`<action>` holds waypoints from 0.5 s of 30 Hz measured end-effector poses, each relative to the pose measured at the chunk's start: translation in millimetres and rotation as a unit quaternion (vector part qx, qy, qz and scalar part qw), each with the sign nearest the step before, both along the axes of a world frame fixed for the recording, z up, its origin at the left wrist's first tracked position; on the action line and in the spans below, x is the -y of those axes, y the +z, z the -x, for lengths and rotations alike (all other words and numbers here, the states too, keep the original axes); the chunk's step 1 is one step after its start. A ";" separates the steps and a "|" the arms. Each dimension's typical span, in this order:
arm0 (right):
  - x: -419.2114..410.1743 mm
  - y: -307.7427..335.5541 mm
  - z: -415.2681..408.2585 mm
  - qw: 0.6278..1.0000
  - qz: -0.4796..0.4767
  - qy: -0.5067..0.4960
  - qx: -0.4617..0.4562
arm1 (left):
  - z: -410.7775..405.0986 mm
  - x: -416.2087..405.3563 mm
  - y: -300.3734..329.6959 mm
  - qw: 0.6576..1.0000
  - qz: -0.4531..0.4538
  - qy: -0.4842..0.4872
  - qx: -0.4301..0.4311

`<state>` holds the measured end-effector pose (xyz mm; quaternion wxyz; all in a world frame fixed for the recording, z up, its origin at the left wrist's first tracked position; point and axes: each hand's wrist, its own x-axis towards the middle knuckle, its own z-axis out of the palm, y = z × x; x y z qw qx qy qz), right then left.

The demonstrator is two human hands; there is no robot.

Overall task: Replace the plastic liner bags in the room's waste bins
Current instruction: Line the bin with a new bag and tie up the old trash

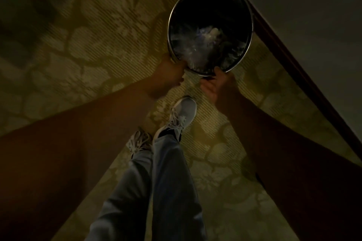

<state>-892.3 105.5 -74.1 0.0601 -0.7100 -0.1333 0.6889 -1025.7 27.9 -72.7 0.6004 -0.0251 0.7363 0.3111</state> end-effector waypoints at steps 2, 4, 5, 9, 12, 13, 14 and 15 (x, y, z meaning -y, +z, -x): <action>-6.1 -8.3 -3.3 1.000 -0.008 -0.020 -0.021 | 1.3 -9.5 -5.6 0.999 -0.016 0.000 -0.028; -6.3 -14.3 -4.3 0.999 -0.032 0.014 0.000 | 2.3 -13.5 -11.7 0.998 -0.026 -0.011 -0.052; -4.4 -17.5 -4.3 0.998 -0.054 0.028 0.009 | 2.2 -14.2 -11.9 0.998 -0.025 -0.007 -0.063; 1.5 -26.5 0.2 0.988 -0.132 0.055 0.056 | 2.8 -17.5 -11.2 0.997 -0.007 0.011 -0.079; 2.5 -23.9 4.0 0.985 -0.143 0.064 0.076 | 5.6 -19.5 -3.2 0.995 -0.013 0.009 -0.100; 3.1 -21.2 4.1 0.984 -0.143 0.069 0.081 | 7.0 -18.9 0.3 0.994 -0.012 -0.003 -0.111; 3.7 -16.2 4.6 0.984 -0.142 0.071 0.082 | 7.9 -18.7 4.0 0.993 -0.008 -0.014 -0.118; 5.1 -11.2 5.1 0.984 -0.141 0.073 0.082 | 8.7 -18.4 8.7 0.992 -0.013 -0.019 -0.124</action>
